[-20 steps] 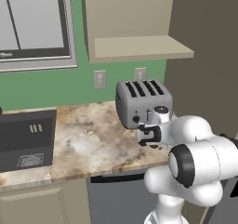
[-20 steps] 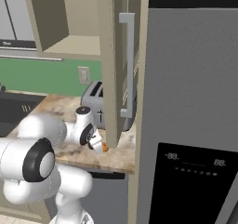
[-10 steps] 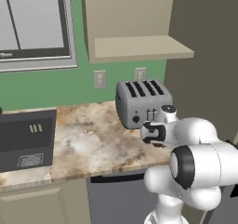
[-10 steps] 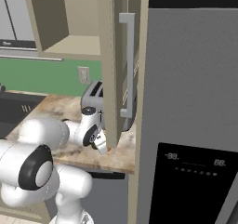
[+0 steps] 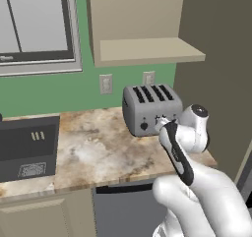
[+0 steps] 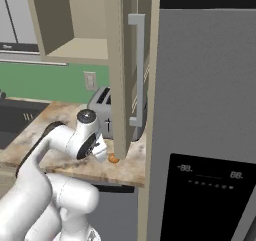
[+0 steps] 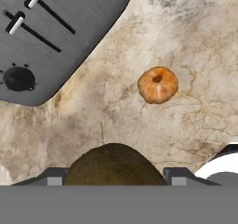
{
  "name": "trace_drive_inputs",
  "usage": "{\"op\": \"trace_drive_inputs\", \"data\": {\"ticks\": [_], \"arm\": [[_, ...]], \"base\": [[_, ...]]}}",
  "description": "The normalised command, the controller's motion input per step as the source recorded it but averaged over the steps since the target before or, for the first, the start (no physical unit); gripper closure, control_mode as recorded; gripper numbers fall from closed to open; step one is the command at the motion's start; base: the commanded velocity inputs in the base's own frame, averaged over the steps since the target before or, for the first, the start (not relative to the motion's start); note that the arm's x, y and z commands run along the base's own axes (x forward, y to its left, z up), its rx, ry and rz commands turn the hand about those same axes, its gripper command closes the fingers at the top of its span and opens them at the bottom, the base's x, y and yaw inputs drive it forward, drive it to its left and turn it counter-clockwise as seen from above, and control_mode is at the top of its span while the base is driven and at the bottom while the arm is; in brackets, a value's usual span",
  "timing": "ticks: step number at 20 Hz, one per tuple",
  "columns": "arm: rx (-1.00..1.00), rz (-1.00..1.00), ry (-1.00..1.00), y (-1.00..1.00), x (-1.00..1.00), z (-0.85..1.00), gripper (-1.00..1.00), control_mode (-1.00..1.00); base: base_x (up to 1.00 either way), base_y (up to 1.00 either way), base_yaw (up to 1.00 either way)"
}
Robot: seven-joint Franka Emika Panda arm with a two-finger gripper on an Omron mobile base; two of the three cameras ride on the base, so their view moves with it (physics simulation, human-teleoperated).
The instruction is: Pick the kiwi, tangerine from the counter and place them in the cabinet. Then close the cabinet.
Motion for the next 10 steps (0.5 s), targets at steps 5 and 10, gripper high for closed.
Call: {"op": "trace_drive_inputs", "data": {"ticks": [5, 10], "arm": [[0.0, 0.0, -0.18, 0.85, -0.49, 1.0, 1.0, -1.0], [0.0, 0.0, -0.19, 0.43, -0.57, 1.0, 1.0, -1.0]], "base": [[0.0, 0.0, 0.0], [0.0, 0.0, 0.0]]}}
